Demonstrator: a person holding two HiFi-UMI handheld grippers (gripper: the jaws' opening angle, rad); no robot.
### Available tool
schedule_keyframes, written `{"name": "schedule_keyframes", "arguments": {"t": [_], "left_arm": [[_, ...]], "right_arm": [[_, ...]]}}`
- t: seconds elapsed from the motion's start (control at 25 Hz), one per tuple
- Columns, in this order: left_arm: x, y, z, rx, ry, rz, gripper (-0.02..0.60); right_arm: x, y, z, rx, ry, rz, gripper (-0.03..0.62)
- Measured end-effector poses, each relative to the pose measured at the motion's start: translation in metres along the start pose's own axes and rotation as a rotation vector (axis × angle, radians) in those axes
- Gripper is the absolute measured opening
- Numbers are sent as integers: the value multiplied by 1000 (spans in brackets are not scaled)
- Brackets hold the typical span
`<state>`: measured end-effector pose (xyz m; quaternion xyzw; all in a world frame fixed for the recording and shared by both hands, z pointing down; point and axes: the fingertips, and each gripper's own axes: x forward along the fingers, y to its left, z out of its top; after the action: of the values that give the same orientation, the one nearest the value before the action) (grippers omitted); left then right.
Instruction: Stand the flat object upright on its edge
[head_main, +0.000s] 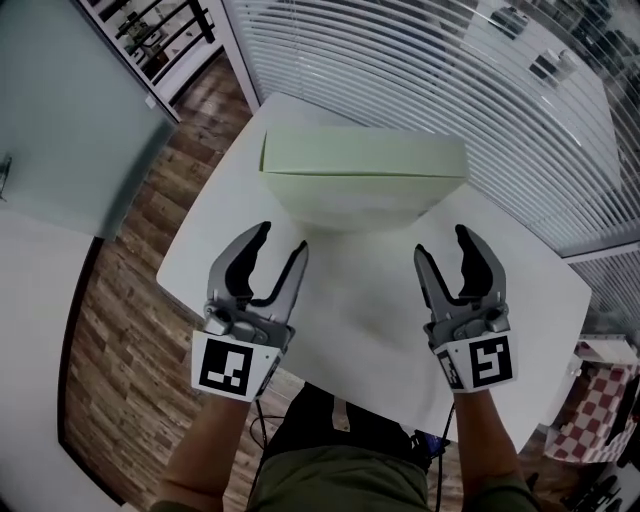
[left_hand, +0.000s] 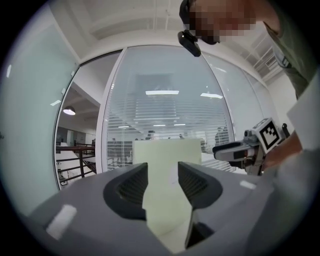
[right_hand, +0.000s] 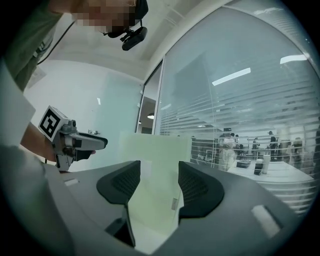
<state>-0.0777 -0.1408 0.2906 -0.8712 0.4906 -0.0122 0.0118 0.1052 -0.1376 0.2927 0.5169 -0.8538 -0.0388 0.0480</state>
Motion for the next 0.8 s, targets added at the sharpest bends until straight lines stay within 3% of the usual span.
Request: {"name": "schedule_keyframes", "arguments": {"t": [0.2, 0.32, 0.64, 0.8], "left_arm": [[-9, 0, 7, 42, 10, -16, 155], [-13, -4, 13, 1, 11, -26, 132], [-27, -6, 12, 17, 51, -39, 81], [-25, -8, 20, -37, 33, -66, 50]], "right_arm": [[-8, 3, 8, 13, 8, 6, 203], [-11, 9, 13, 18, 11, 7, 178], [-25, 19, 27, 64, 12, 9, 121], [-24, 25, 24, 67, 41, 30, 100]]}}
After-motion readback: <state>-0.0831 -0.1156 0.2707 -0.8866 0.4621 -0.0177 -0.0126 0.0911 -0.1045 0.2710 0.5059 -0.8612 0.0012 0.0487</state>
